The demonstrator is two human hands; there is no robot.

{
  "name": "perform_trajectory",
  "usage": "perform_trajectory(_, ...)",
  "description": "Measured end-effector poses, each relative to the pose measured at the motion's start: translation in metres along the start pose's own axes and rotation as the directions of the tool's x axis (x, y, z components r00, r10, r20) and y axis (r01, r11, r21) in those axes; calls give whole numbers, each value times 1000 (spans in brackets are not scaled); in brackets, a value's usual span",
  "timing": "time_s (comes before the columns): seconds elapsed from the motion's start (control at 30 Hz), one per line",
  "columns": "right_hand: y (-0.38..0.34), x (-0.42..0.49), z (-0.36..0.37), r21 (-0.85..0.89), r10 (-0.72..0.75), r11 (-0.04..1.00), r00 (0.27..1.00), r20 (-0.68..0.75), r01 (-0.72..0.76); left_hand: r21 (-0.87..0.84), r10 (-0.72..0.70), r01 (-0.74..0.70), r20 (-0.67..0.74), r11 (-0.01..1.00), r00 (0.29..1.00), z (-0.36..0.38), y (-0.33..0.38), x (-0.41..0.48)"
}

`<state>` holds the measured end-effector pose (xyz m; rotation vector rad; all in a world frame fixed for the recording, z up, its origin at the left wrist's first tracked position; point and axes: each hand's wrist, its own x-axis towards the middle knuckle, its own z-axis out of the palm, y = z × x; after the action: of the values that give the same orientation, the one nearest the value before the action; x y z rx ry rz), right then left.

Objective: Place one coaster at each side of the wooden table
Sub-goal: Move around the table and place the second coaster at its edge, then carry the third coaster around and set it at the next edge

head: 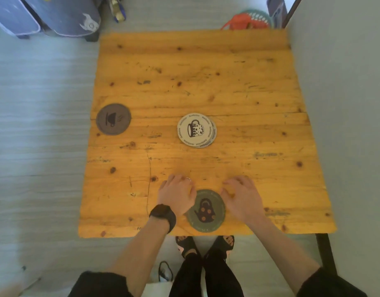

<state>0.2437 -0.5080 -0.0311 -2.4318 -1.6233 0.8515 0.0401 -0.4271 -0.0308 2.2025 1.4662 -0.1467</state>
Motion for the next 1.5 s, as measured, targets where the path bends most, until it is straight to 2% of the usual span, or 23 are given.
perform_trajectory(0.07, -3, 17, 1, -78, -31, 997, 995, -93, 24, -2, 25, -25, -38, 1000, 999, -10, 1, 31)
perform_trajectory(0.2, 4, 31, 25, -190, -16, 982, 996, -82, 1, 68, 72, -66, -95, 996, 993, -22, 3, 80)
perform_trajectory(0.27, 9, 29, 39, -228, -28, 974, 991, -133, -3, 109, 90, -79, -101, 991, 991, -23, 1, 98)
perform_trajectory(0.4, 11, 32, 50, -208, -11, 978, 982, -187, -29, 128, 104, -94, -72, 987, 992, -18, -7, 121)
perform_trajectory(0.47, 10, 32, 51, -207, -18, 978, 979, -202, -25, 247, 163, -138, -84, 959, 983, -19, -9, 126)
perform_trajectory(0.53, 10, 31, 48, -201, -14, 979, 982, -187, -25, 347, 233, -205, -41, 915, 972, -25, -10, 132)
perform_trajectory(0.6, 10, 30, 46, -198, -12, 980, 987, -160, -21, 374, 252, -249, 42, 893, 967, -36, -12, 137)
perform_trajectory(0.73, 8, 31, 40, -202, 0, 979, 995, -103, -21, 451, 222, -277, 172, 848, 960, -58, -9, 147)
perform_trajectory(0.8, 8, 31, 37, -208, 7, 978, 998, -59, -20, 463, 193, -261, 191, 847, 963, -62, -3, 147)
perform_trajectory(0.93, 10, 34, 30, -202, 22, 979, 999, 46, -12, 309, 153, -157, 38, 938, 988, -70, 4, 145)
perform_trajectory(1.03, 10, 37, 12, -189, 34, 982, 979, 201, 4, 83, 68, -59, -116, 995, 991, -84, 8, 137)
perform_trajectory(1.1, 3, 40, -12, -99, 51, 995, 951, 304, -21, -94, 30, -55, -248, 994, 968, -95, 17, 120)
perform_trajectory(1.17, -11, 39, -41, 136, 109, 977, 935, 337, -163, -256, -14, -76, -333, 964, 943, -106, 31, 97)
perform_trajectory(1.2, -19, 35, -57, 324, 159, 904, 923, 349, -279, -335, -40, -79, -333, 939, 942, -111, 40, 85)
perform_trajectory(1.23, -27, 26, -71, 533, 201, 751, 904, 377, -389, -419, -61, -75, -302, 905, 951, -115, 48, 72)
perform_trajectory(1.27, -32, 13, -82, 709, 216, 532, 883, 416, -464, -510, -74, -63, -242, 858, 967, -118, 56, 57)
perform_trajectory(1.3, -35, -3, -92, 811, 204, 331, 875, 438, -483, -609, -83, -34, -163, 792, 983, -121, 65, 42)
perform_trajectory(1.33, -34, -22, -102, 861, 184, 199, 881, 435, -467, -709, -95, 16, -72, 705, 993, -123, 75, 25)
perform_trajectory(1.43, -19, -81, -118, 919, 219, 15, 898, 381, -394, -883, -87, 190, 169, 428, 982, -123, 104, -28)
perform_trajectory(1.5, -4, -119, -120, 922, 267, -58, 884, 383, -382, -888, -52, 293, 295, 354, 954, -115, 122, -58)
